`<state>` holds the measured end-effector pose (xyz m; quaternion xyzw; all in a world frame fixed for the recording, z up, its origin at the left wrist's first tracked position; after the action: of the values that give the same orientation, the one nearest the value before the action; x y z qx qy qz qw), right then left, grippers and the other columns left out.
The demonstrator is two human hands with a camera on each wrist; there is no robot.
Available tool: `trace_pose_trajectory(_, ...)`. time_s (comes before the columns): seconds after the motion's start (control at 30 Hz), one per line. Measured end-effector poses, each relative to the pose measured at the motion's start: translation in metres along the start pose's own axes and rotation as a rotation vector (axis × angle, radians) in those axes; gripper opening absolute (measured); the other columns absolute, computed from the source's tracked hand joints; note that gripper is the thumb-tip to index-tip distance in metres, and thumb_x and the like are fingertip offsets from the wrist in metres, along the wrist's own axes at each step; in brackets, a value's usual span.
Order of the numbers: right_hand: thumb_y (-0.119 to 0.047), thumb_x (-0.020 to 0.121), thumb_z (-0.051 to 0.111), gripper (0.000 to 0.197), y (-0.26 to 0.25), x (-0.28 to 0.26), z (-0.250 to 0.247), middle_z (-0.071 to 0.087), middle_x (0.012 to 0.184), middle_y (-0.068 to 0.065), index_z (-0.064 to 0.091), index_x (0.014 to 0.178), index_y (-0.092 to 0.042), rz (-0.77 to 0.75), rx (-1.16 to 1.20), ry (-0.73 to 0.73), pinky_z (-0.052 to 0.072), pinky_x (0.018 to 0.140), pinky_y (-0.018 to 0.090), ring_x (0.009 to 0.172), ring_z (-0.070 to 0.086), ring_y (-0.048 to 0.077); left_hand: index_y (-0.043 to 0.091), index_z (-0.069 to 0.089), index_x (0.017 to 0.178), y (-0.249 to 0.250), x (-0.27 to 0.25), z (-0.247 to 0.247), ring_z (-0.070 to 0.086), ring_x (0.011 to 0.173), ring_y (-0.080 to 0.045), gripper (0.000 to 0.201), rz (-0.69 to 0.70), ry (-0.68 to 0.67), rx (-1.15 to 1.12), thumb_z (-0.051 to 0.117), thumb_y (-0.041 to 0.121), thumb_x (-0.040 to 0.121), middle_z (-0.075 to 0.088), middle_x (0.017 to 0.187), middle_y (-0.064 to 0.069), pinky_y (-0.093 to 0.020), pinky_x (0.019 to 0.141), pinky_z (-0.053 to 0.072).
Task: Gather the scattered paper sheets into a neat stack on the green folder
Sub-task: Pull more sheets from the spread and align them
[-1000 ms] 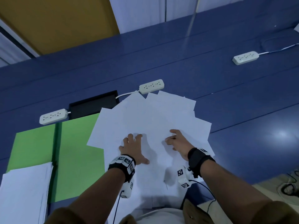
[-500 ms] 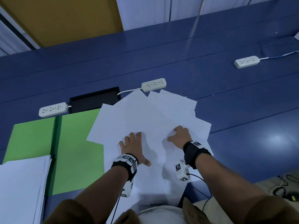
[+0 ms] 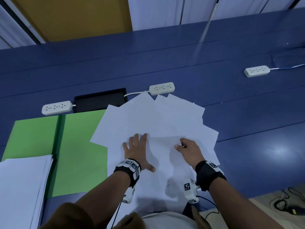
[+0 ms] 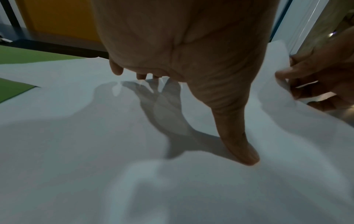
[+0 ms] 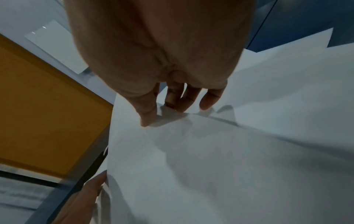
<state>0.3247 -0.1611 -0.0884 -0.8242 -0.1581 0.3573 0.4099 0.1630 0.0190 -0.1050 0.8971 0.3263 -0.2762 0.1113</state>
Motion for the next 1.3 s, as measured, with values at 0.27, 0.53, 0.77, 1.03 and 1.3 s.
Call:
trace_pose_trajectory(0.27,-0.035,0.098,0.071,0.010,-0.045,-0.021,-0.046,0.066,0.109,-0.002,0.069,0.100,-0.025,-0.142,0.023,0.140,0.047,0.091,0.032,0.106,0.062,0.015,0.027,0.058,0.133,0.004,-0.022,-0.080,0.067,0.107,-0.022,0.034,0.237,0.418,-0.337,0.061,0.036,0.100,0.072,0.110,0.003,-0.039,0.107,0.036)
trace_pose_trajectory(0.53,-0.033,0.098,0.072,0.044,-0.072,-0.019,-0.037,0.057,0.125,-0.003,0.054,0.137,-0.024,-0.115,-0.080,0.209,0.044,0.085,0.025,0.104,0.062,0.016,0.009,0.068,0.117,-0.091,-0.042,-0.121,0.068,0.102,-0.031,0.027,-0.011,0.609,-0.820,0.063,0.031,0.100,0.075,0.108,-0.010,-0.038,0.090,0.053)
trace_pose_trajectory(0.77,-0.059,0.094,0.068,0.067,-0.045,-0.046,0.127,0.047,0.146,0.002,0.051,0.146,-0.021,-0.186,-0.592,-0.471,0.043,0.098,0.027,0.117,0.052,0.015,0.016,0.069,0.106,-0.162,-0.093,-0.094,0.070,0.096,-0.024,0.023,-0.112,0.726,-1.448,0.053,0.032,0.106,0.075,0.104,-0.001,-0.042,0.086,0.056)
trace_pose_trajectory(1.03,-0.026,0.089,0.076,0.088,-0.054,-0.026,0.150,0.023,0.155,0.014,0.022,0.158,-0.016,-0.182,-0.776,-0.263,0.050,0.104,0.045,0.132,0.038,0.036,-0.008,0.057,0.095,-0.209,-0.122,-0.059,0.051,0.083,-0.019,0.042,-0.195,0.595,-1.612,0.060,0.034,0.097,0.056,0.088,-0.012,-0.036,0.074,0.041)
trace_pose_trajectory(1.3,-0.041,0.087,0.070,0.093,-0.074,0.026,0.136,0.021,0.160,0.012,0.019,0.161,-0.020,-0.081,-0.849,-0.266,0.033,0.117,0.047,0.144,0.030,0.036,0.016,0.056,0.092,-0.175,-0.108,0.008,0.058,0.099,-0.025,0.020,-0.175,0.020,-0.780,0.047,0.025,0.108,0.064,0.100,-0.004,-0.037,0.085,0.042)
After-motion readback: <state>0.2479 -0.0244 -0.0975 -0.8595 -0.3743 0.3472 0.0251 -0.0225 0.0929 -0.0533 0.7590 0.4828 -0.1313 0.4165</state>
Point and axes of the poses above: each hand's wrist, its own x-axis towards the middle knuckle, its own z-axis out of the palm, y = z × x, the point moved 9 cm from there along x, towards the middle knuckle
